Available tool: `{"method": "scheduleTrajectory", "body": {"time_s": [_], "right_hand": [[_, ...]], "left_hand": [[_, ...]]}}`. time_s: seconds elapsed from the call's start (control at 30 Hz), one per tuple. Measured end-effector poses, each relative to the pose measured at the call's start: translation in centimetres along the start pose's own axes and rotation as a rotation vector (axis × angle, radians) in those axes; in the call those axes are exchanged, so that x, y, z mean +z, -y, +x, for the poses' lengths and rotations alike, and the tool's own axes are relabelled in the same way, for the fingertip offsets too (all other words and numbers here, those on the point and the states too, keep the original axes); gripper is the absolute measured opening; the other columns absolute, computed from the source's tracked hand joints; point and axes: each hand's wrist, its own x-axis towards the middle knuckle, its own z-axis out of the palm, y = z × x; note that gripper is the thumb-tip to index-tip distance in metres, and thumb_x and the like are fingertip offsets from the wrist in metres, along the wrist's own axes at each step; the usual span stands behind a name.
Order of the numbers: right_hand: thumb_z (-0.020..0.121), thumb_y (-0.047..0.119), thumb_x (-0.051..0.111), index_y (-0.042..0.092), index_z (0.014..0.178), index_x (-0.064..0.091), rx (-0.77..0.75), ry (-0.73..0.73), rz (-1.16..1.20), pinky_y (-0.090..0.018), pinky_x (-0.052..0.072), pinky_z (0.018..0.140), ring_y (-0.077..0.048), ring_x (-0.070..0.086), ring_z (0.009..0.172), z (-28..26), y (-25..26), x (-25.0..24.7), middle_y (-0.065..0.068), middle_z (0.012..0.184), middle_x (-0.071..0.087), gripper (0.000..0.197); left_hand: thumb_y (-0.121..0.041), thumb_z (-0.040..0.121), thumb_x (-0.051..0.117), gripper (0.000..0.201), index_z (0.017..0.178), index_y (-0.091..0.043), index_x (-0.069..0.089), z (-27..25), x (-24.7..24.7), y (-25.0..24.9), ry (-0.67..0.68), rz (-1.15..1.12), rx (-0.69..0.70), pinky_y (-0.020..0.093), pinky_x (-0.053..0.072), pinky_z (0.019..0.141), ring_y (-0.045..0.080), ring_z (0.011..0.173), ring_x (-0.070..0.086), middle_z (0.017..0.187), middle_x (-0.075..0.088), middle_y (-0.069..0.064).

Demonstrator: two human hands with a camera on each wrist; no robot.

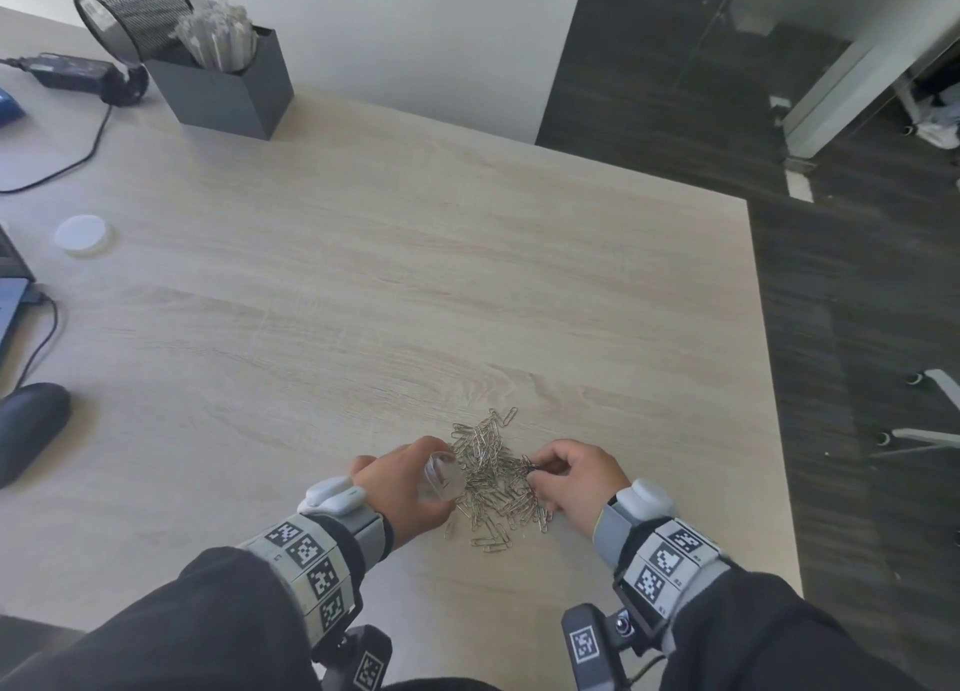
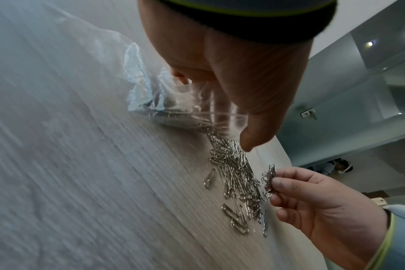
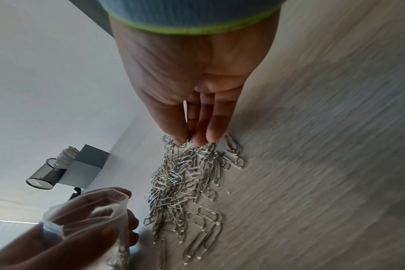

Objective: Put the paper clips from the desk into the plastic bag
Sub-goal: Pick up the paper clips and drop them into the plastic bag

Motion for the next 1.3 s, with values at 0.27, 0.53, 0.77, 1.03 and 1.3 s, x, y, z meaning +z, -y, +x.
{"method": "scheduleTrajectory", "body": {"time_s": [0.27, 0.53, 0.77, 1.03, 1.3], "right_hand": [[0.075, 0.018, 0.074, 0.035, 0.074, 0.067, -0.123, 0.068, 0.041, -0.025, 0.055, 0.061, -0.004, 0.060, 0.054, -0.8, 3.7, 1.8, 0.007, 0.068, 0.069, 0.018], [0.076, 0.028, 0.069, 0.034, 0.085, 0.072, -0.233, 0.175, -0.093, -0.008, 0.039, 0.057, 0.006, 0.054, 0.057, -1.6, 6.3, 3.7, 0.018, 0.062, 0.061, 0.011], [0.081, 0.029, 0.067, 0.031, 0.098, 0.069, -0.230, -0.016, -0.249, -0.026, 0.048, 0.079, -0.002, 0.054, 0.079, 1.4, 3.7, 0.5, 0.010, 0.100, 0.059, 0.017], [0.060, 0.077, 0.063, 0.034, 0.145, 0.025, -0.249, 0.149, -0.776, -0.042, 0.033, 0.109, -0.023, 0.022, 0.135, 3.2, 3.1, 0.1, 0.010, 0.149, 0.021, 0.103], [0.078, 0.045, 0.065, 0.036, 0.129, 0.048, -0.433, 0.161, -0.722, -0.037, 0.043, 0.096, -0.021, 0.039, 0.119, 2.2, 1.7, 2.1, 0.003, 0.128, 0.040, 0.054]], "left_hand": [[-0.065, 0.065, 0.052, 0.055, 0.117, -0.053, 0.039, 0.1, 0.5, -0.3, -0.010, 0.029, 0.014, 0.029, 0.031, 0.092, 0.009, 0.100, 0.062, 0.103, 0.064, -0.023], [-0.064, 0.070, 0.056, 0.054, 0.120, -0.045, 0.048, -0.3, 0.0, -0.9, -0.013, 0.009, 0.050, 0.025, 0.025, 0.094, 0.000, 0.102, 0.062, 0.104, 0.064, -0.023], [-0.068, 0.067, 0.054, 0.052, 0.116, -0.054, 0.040, -0.5, -0.3, 1.0, 0.031, -0.003, 0.001, 0.029, 0.031, 0.099, 0.008, 0.096, 0.061, 0.105, 0.062, -0.024], [-0.059, 0.074, 0.060, 0.049, 0.119, -0.049, 0.045, -1.3, -0.9, 1.5, 0.006, -0.015, -0.021, 0.029, 0.029, 0.100, 0.006, 0.097, 0.062, 0.108, 0.063, -0.022], [-0.055, 0.067, 0.052, 0.054, 0.120, -0.043, 0.049, -1.6, -1.2, 0.7, 0.009, -0.045, -0.032, 0.031, 0.029, 0.102, 0.005, 0.100, 0.062, 0.101, 0.064, -0.017]]}}
